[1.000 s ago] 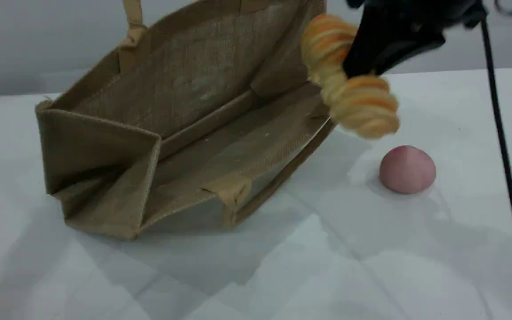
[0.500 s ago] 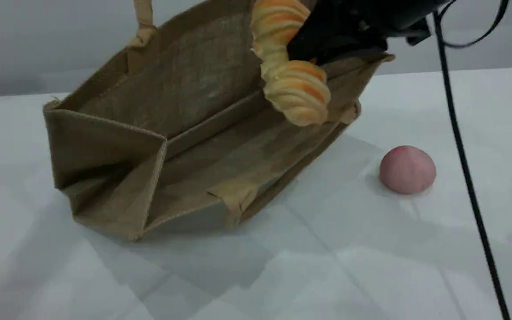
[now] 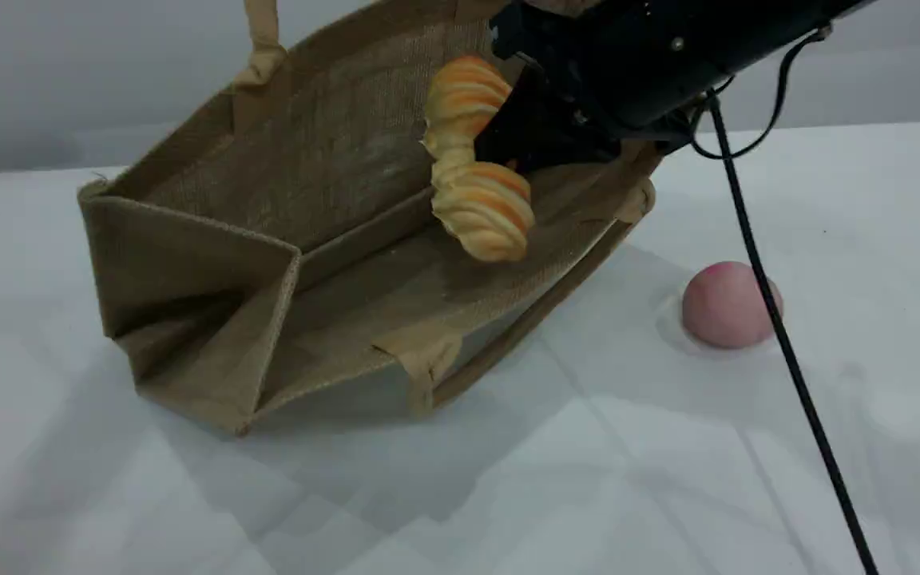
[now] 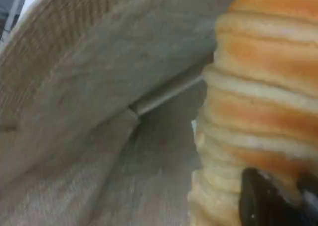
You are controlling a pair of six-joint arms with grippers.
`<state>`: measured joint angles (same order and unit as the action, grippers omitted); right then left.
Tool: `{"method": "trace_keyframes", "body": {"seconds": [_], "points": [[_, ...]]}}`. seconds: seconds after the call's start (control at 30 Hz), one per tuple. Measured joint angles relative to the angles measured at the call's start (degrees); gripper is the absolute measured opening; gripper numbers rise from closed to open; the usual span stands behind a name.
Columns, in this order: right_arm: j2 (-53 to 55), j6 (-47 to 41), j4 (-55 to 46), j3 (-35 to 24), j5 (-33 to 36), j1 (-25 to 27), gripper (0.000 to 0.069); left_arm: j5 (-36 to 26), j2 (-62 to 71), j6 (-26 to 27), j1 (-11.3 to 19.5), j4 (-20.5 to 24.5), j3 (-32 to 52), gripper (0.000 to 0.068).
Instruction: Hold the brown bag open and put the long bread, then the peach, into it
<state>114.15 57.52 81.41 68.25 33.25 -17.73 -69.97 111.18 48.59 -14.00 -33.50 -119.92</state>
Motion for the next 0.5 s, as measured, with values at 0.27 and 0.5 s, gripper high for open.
{"method": "trace_keyframes", "body": {"seconds": [0.27, 0.5], "points": [[0.15, 2.88, 1.84, 1.42, 0.58, 0.0, 0.0295, 0.0, 0.0, 0.38, 0.0, 0.05, 0.0, 0.0088], [0.1, 4.11, 4.9, 1.42, 1.86, 0.0, 0.0551, -0.06, 0.0, 0.38, 0.0, 0.48, 0.0, 0.0088]]}}
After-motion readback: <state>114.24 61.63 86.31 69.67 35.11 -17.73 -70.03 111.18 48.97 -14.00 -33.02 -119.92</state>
